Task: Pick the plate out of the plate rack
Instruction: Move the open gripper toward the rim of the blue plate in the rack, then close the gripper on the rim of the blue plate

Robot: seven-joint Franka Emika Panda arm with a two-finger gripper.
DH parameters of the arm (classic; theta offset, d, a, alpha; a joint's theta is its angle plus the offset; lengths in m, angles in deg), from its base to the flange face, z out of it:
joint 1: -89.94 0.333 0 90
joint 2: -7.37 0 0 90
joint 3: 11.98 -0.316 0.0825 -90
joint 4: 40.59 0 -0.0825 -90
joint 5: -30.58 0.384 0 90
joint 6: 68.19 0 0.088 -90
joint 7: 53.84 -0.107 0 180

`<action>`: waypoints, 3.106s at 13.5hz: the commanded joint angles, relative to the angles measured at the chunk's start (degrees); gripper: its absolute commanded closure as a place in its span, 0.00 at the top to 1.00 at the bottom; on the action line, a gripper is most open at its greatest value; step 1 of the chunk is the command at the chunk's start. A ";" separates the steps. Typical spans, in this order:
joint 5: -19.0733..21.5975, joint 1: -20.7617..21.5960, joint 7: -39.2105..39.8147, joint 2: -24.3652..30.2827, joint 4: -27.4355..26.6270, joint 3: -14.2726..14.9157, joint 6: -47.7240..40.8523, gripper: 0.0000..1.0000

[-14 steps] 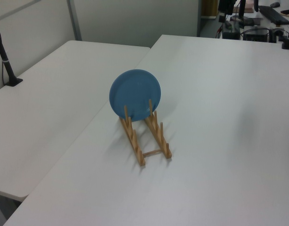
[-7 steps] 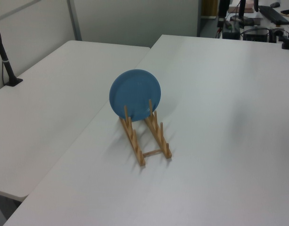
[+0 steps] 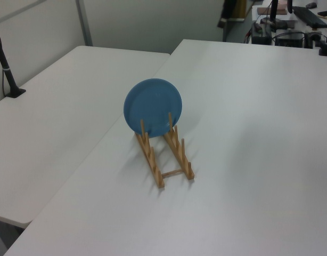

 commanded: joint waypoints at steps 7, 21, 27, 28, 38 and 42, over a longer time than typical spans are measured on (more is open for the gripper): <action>-11.91 9.63 -20.35 -7.11 0.25 -1.51 14.27 1.00; -33.29 15.53 -49.04 -19.60 2.44 -1.51 22.90 0.95; -38.83 15.79 -52.64 -21.28 2.44 -1.60 22.99 0.72; -38.83 15.79 -52.73 -21.28 2.44 -1.60 23.08 0.68; -38.92 15.97 -55.63 -21.01 3.24 -1.68 23.08 0.29; -39.88 15.79 -55.63 -20.92 3.24 -3.18 22.99 0.10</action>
